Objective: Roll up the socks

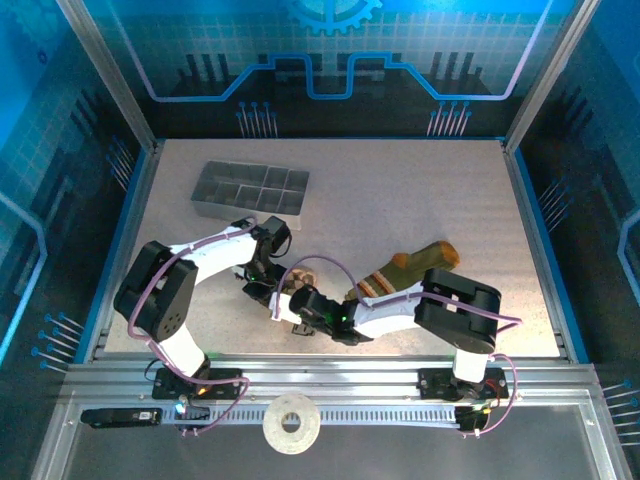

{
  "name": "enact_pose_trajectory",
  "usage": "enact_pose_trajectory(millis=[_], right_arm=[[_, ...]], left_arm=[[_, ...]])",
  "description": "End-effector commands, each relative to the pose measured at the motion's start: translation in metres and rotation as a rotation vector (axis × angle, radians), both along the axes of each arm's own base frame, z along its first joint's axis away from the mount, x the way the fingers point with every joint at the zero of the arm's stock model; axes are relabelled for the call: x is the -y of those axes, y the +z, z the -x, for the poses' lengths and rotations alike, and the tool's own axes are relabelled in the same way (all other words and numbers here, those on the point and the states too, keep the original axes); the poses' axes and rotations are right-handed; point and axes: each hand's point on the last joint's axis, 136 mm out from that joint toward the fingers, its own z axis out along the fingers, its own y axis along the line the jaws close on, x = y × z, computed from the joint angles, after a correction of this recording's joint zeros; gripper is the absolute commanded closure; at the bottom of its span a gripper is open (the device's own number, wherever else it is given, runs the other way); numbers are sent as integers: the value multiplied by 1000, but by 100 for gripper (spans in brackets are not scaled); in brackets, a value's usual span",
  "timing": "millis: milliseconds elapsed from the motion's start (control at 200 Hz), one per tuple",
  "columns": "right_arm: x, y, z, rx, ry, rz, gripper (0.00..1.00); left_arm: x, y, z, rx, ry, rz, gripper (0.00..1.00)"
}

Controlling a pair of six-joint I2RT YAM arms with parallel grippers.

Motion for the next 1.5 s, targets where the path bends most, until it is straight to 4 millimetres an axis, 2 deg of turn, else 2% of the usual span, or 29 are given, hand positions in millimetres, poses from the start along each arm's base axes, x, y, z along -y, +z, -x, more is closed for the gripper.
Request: enact_pose_trajectory(millis=[0,110,160,255,335,380,470,560,785,911,991,1156,1286,1366,1496], right_arm=[[33,-40,3,-174,-91,79,100],[48,-59,17,-326,-109,58,100],[56,-69,24,-388,-118,55,100],[70,-88,37,-507,-135,52,100],[84,-100,44,-587,-160,53,100],[85,-101,41,-614,-174,22,100],[93,-105,39,-679,-216,0,100],[98,-109,36,-746,-254,-22,100],[105,-119,35,-888,-323,-33,100],[111,-123,34,-935,-365,-29,100],[114,-125,31,-956,-392,-39,100],[115,-121,23,-944,-400,-42,100],[104,-107,17,-863,-313,-40,100],[95,-95,15,-757,-225,3,91],[80,-66,8,-519,-92,27,66]], left_arm=[[-10,-14,7,-6,-6,-25,59],[-11,1,-3,58,16,3,40],[-13,8,-10,104,23,17,28],[-15,22,-23,187,28,43,14],[-17,30,-31,252,16,52,12],[-15,32,-34,284,9,72,12],[-8,32,-38,332,-9,128,17],[-2,29,-34,348,-20,172,23],[-5,22,-18,338,-30,166,38],[3,16,-18,342,-45,179,40],[7,6,-14,313,-66,169,45],[-4,-22,16,168,-87,91,68],[-18,-35,39,45,-102,14,88],[-23,-37,45,-1,-103,-20,93],[-25,-35,46,-36,-104,-46,94]])
